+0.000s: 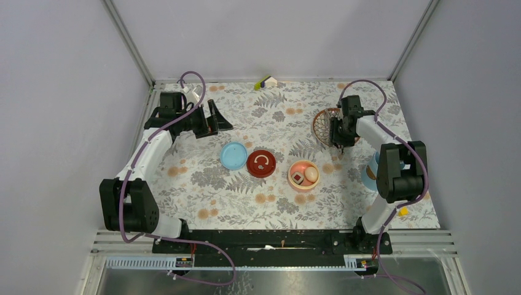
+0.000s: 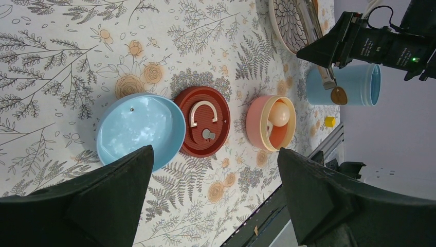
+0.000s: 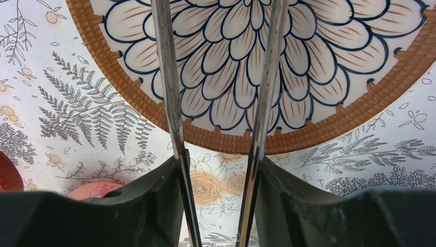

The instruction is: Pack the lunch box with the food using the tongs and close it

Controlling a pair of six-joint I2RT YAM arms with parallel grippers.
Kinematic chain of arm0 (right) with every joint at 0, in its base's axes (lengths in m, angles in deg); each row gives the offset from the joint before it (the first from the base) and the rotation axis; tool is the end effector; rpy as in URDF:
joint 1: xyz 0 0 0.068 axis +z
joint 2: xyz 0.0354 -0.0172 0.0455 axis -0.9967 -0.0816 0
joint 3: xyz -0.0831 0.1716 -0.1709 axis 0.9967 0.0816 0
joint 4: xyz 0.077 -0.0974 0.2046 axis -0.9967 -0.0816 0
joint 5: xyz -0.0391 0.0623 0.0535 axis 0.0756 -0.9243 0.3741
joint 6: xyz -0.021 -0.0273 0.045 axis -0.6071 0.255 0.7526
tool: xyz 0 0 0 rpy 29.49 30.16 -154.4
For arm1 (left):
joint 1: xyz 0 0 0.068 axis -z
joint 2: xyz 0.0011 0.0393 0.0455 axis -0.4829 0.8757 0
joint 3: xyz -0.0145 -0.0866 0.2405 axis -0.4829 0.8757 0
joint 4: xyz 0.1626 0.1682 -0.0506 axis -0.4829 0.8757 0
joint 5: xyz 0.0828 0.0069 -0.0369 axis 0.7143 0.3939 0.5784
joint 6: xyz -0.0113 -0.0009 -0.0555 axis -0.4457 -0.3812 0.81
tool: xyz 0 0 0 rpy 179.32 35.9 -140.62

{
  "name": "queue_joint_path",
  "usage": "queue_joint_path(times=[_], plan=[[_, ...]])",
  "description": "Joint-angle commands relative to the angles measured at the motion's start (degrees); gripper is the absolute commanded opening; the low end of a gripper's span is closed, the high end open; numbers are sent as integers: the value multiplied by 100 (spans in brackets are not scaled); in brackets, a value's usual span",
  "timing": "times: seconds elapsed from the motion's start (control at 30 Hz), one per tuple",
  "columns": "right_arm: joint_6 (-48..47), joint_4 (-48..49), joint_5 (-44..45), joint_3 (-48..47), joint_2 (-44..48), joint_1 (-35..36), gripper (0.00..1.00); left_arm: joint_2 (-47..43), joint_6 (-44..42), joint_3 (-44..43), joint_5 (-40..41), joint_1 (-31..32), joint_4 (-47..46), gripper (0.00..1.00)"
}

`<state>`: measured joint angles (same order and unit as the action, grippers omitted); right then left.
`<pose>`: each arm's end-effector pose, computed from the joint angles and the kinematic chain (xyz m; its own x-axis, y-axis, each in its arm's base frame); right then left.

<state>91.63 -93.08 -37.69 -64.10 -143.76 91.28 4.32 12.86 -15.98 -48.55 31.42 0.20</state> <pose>0.3358 0.0364 0.1923 -0.8762 0.0357 -0.4807 -0.0094 0.9958 0.0911 0.2869 -0.0393 0.2822 -0.8258 -0.2360 -0.5122 0.2325 0.6850 -0.6904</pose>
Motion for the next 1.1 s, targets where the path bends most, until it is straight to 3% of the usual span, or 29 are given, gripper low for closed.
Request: queue_joint_path(times=[0.0, 0.17, 1.07], plan=[[-120, 171, 298, 97, -37, 15, 53, -113, -60, -170, 54, -35, -136, 99], [-129, 162, 277, 187, 35, 11, 58, -137, -58, -161, 63, -35, -136, 99], [-235, -21, 420, 168, 223, 12, 63, -156, -15, -190, 42, -35, -136, 99]])
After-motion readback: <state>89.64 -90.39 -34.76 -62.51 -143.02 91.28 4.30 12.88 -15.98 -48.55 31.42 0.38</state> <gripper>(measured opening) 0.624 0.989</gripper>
